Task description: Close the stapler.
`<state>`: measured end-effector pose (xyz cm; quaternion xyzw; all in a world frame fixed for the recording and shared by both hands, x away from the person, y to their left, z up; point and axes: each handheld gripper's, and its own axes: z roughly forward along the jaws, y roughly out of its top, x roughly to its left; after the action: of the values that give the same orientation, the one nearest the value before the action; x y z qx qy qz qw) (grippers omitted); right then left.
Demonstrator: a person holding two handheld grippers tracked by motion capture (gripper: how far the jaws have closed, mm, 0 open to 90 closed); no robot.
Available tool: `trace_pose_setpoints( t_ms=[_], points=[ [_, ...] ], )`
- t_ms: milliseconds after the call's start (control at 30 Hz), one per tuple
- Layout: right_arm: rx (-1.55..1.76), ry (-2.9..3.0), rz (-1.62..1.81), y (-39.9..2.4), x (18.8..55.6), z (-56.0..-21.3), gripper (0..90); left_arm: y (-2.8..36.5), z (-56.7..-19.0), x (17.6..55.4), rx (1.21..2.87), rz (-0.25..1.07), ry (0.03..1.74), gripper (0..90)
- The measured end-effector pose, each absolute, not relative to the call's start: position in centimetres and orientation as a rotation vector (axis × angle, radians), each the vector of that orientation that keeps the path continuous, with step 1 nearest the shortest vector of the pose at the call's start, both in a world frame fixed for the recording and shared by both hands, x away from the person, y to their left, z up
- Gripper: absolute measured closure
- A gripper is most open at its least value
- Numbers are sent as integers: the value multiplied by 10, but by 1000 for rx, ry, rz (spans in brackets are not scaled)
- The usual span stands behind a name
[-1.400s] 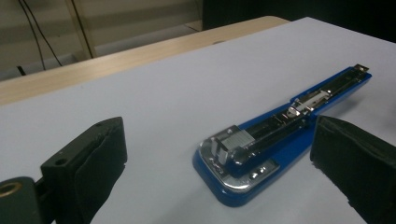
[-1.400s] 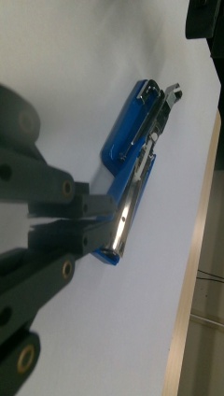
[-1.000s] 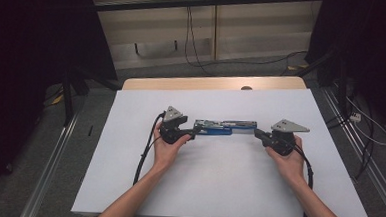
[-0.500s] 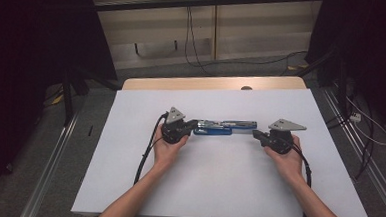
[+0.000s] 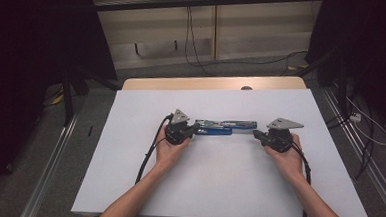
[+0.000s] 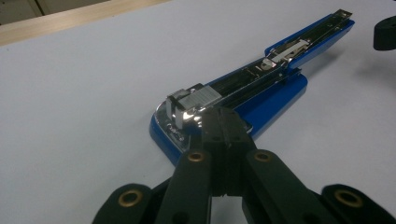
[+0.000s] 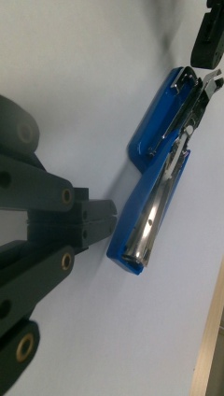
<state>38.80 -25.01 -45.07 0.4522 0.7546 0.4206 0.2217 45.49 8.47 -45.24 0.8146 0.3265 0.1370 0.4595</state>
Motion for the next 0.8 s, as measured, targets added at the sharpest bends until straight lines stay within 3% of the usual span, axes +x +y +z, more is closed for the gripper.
trace_pose_setpoints(
  t_ms=[800],
  points=[
    [1279, 2182, 996, -245, 403, -458, 900, 83, -451, 461, 2059, 356, 825, 900]
  ],
)
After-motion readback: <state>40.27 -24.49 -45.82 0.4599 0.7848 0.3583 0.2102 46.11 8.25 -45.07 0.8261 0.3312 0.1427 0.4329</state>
